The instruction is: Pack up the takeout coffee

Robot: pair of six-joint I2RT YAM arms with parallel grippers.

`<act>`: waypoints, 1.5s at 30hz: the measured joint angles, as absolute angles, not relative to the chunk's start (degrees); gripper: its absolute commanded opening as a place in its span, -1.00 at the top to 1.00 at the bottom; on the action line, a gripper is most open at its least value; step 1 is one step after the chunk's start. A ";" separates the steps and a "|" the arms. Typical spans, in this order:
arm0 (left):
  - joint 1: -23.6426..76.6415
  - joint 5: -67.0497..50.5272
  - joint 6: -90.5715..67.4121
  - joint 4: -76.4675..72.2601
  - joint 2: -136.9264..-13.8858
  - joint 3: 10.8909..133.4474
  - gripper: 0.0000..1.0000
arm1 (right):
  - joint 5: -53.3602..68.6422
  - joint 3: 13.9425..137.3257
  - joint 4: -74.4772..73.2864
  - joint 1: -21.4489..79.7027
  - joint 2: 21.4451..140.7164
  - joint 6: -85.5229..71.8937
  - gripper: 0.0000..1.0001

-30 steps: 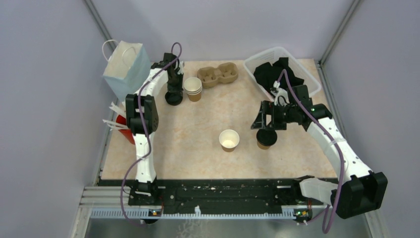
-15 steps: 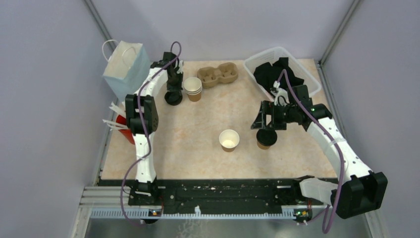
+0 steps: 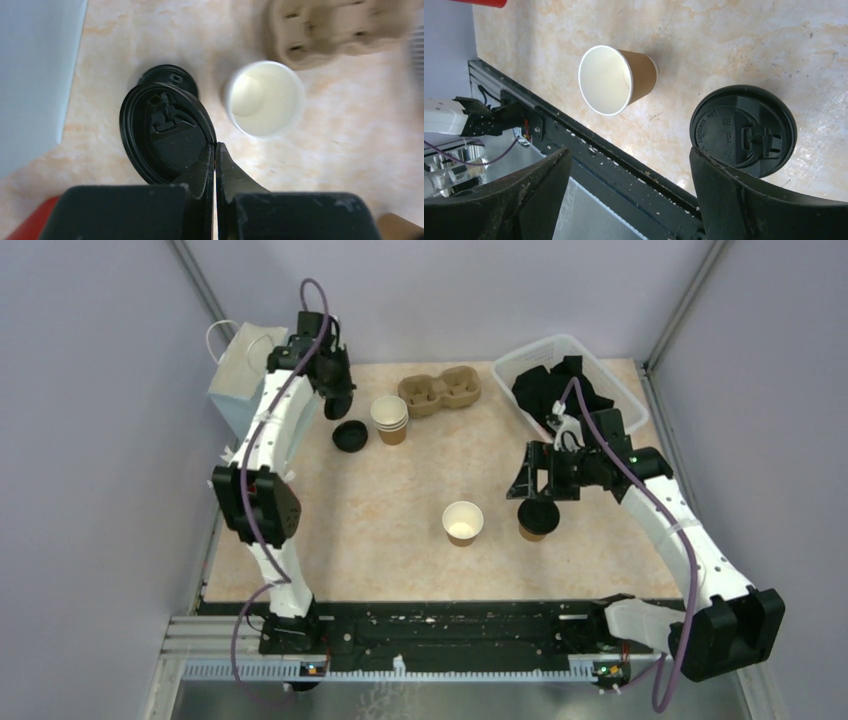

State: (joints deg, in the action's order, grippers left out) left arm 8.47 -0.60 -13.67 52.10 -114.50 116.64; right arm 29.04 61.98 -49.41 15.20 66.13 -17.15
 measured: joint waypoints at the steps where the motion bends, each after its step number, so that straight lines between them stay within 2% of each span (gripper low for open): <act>1: 8.51 -1.43 -15.57 51.68 -111.53 115.72 1.00 | 28.91 62.41 -49.34 15.44 66.11 -17.21 -0.95; 5: 8.54 -9.72 -24.34 46.72 -94.98 106.45 1.00 | 30.35 63.79 -48.21 17.26 65.56 -18.83 -0.97; 7: 8.56 -17.23 -30.65 39.81 -84.66 97.95 1.00 | 32.18 64.64 -46.78 18.44 65.28 -20.16 -0.97; 9: 8.69 -25.87 -38.74 30.11 -75.55 88.77 1.00 | 34.13 65.76 -44.40 20.36 65.21 -22.20 -0.97; 13: 10.50 -38.57 -55.96 9.43 -67.53 74.30 1.00 | 38.81 66.46 -32.67 25.06 64.49 -30.37 -0.97; 18: 15.35 -45.87 -68.73 -3.09 -70.85 69.82 1.00 | 41.43 64.79 -13.85 28.25 62.76 -43.16 -0.97; 24: 19.31 -48.64 -73.47 -7.35 -71.46 68.51 1.00 | 38.28 64.49 -3.77 31.53 62.76 -50.54 -0.97; 35: 21.39 -49.69 -75.66 -10.31 -72.51 65.65 1.00 | 28.45 64.38 -4.45 31.79 64.40 -53.21 -0.97; 45: 22.52 -49.95 -76.44 -11.81 -74.32 65.65 1.00 | 26.81 63.31 -5.32 31.79 65.98 -54.04 -0.97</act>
